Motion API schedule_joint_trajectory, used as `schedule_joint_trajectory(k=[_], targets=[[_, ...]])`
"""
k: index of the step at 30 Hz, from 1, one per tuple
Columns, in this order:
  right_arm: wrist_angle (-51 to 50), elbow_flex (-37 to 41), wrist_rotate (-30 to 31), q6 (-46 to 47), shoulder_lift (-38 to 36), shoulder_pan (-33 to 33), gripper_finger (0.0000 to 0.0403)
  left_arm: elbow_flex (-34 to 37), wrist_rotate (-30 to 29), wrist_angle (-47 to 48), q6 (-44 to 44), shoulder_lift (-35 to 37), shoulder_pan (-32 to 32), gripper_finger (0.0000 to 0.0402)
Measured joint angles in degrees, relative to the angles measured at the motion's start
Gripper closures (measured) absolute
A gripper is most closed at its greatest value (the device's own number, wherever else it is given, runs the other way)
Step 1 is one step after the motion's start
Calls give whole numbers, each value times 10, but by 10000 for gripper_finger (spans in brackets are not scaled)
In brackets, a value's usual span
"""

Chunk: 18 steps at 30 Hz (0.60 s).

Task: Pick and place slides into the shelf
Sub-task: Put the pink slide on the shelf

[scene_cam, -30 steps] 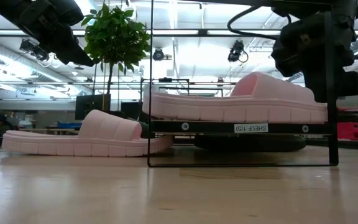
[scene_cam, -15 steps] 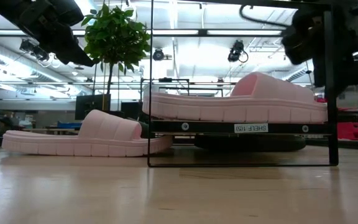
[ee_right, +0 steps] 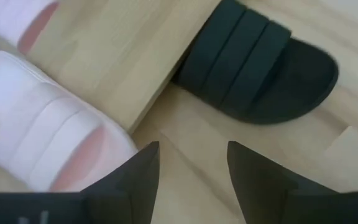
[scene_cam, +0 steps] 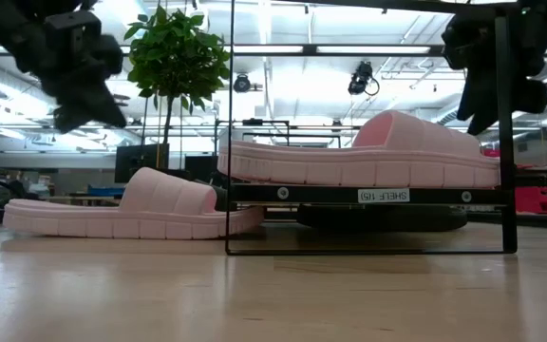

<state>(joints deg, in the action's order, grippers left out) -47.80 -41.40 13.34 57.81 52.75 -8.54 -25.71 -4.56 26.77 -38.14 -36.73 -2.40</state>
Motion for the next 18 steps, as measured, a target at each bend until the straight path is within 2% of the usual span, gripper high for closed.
schedule_joint_trajectory(k=[5,8,11,14,18], targets=[[-13,0,39,-51,1,0,211,3,15,21,-80,0,0,383],[-17,0,94,-87,1,0,211,3,15,24,-69,0,0,379],[-20,0,137,-103,1,0,211,3,22,36,-14,0,1,377],[-21,0,141,-113,1,0,211,3,23,45,10,0,1,382],[-29,0,141,-114,1,0,211,3,26,77,-38,0,0,389]])
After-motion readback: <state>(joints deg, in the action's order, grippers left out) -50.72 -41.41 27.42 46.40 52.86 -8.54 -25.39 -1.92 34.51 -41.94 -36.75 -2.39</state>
